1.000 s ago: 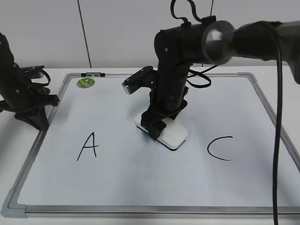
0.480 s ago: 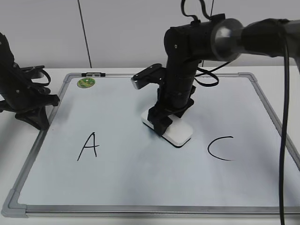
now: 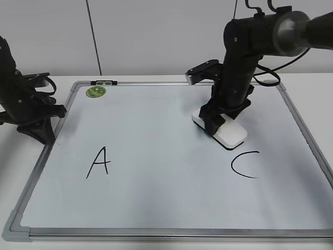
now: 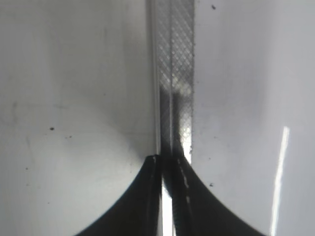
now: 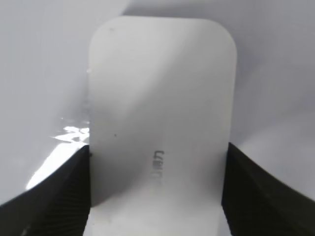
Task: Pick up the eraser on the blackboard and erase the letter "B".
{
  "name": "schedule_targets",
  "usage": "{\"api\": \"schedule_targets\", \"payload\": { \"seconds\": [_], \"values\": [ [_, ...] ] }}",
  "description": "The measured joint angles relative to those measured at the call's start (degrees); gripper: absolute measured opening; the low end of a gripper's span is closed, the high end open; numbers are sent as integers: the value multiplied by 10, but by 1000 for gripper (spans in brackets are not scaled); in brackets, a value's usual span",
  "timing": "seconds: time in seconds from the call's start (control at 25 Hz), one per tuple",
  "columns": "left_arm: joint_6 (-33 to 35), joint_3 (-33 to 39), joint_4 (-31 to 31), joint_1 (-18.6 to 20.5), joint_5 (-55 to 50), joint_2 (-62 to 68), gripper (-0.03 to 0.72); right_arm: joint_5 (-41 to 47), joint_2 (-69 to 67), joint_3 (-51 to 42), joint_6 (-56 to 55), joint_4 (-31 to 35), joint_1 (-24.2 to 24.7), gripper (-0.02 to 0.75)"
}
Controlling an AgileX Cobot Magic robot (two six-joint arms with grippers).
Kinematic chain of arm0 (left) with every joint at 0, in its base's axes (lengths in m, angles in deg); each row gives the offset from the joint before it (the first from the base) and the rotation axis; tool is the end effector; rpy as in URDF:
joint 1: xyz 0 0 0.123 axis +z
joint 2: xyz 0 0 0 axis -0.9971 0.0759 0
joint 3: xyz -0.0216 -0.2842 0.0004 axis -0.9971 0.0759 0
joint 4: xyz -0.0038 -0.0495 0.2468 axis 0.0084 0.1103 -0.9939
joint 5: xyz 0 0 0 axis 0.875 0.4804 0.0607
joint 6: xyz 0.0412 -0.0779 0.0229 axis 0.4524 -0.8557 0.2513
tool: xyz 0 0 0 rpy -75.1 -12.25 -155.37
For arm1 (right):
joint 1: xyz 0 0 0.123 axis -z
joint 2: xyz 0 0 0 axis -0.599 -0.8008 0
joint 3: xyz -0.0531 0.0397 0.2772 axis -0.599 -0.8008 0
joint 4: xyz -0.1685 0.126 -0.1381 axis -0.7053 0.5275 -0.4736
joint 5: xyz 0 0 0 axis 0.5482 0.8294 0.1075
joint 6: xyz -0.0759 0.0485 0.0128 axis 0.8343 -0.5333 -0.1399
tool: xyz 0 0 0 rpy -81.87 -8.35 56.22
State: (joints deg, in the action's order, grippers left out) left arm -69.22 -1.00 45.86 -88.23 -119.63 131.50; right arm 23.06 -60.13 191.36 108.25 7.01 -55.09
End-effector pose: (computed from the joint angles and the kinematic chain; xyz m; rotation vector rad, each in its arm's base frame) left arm 0.4189 -0.0340 0.1245 -0.0145 3.0177 -0.2615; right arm 0.4420 0.1460 0.1617 -0.9848 2.8008 -0.0049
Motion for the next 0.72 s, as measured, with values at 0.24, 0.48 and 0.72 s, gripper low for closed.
{"api": "schedule_targets", "payload": {
  "seconds": [0.24,0.48,0.72],
  "values": [
    [0,0,0,0,0,0,41,-3,52,-3,0,-28,40,535],
    [0,0,0,0,0,0,41,2,87,-2,-10,-26,104,535],
    [0,0,0,0,0,0,41,21,88,-2,-80,-25,161,535]
  ]
}}
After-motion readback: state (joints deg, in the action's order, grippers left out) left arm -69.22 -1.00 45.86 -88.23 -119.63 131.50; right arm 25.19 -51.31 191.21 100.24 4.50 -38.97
